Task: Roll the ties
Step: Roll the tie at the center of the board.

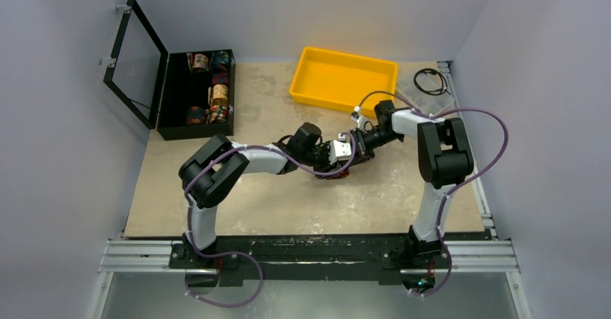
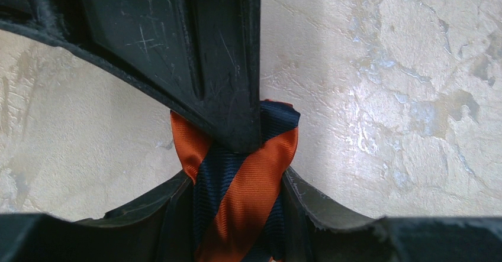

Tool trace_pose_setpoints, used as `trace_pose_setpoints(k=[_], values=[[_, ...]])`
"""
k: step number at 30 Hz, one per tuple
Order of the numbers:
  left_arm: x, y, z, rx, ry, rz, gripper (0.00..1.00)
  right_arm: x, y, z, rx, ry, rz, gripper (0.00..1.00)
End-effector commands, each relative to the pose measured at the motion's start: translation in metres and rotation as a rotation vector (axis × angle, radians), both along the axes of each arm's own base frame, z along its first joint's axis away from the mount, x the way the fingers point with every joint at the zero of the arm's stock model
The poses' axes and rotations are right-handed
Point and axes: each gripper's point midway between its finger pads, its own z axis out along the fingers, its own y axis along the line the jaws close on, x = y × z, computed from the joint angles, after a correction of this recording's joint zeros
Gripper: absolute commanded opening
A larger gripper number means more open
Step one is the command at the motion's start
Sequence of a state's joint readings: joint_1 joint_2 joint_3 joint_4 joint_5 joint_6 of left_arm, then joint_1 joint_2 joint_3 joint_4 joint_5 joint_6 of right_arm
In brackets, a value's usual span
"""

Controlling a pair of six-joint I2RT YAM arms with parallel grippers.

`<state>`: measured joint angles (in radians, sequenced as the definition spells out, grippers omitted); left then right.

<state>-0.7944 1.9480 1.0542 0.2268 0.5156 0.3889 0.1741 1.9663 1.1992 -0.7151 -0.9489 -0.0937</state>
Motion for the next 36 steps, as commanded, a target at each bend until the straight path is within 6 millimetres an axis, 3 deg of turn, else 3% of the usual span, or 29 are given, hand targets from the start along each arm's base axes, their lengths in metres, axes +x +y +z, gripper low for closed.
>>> trace_pose_setpoints(k=[1,5,9,13,18,22,24,26,28,29,32,36], values=[[-0.014,0.039,-0.057,0.200,0.098,0.040,0.20,0.004,0.007,0.005,0.013,-0.025,0.012,0.00],[-0.015,0.033,-0.042,0.133,0.095,0.036,0.43,0.004,0.003,-0.001,-0.022,-0.032,0.018,0.00],[-0.011,0.023,-0.022,0.053,0.061,0.036,0.60,0.003,-0.001,-0.005,-0.044,-0.043,0.023,0.00],[-0.011,0.014,-0.016,0.016,0.057,0.002,0.71,0.001,-0.002,-0.005,-0.047,-0.053,0.034,0.00],[-0.011,0.003,-0.025,0.036,0.055,-0.030,0.72,-0.002,0.001,-0.002,-0.019,-0.053,0.041,0.00],[-0.011,-0.001,-0.037,0.088,0.074,-0.026,0.62,-0.002,0.004,0.003,-0.001,-0.060,0.050,0.00],[-0.012,0.002,-0.038,0.094,0.071,-0.021,0.47,-0.001,0.005,0.006,0.003,-0.069,0.050,0.00],[-0.015,0.007,-0.036,0.094,0.061,-0.027,0.25,-0.001,0.005,0.008,0.009,-0.077,0.053,0.00],[-0.018,0.012,-0.029,0.078,0.048,-0.032,0.18,0.000,0.006,0.011,0.013,-0.089,0.052,0.00],[-0.019,0.014,-0.024,0.067,0.048,-0.033,0.23,0.000,0.006,0.012,0.013,-0.091,0.051,0.00],[-0.025,0.014,0.005,-0.005,0.061,-0.033,0.54,0.003,0.006,0.016,0.015,-0.114,0.052,0.00],[-0.025,0.018,0.059,-0.064,0.071,0.016,0.72,0.007,0.007,0.027,0.025,-0.157,0.050,0.00]])
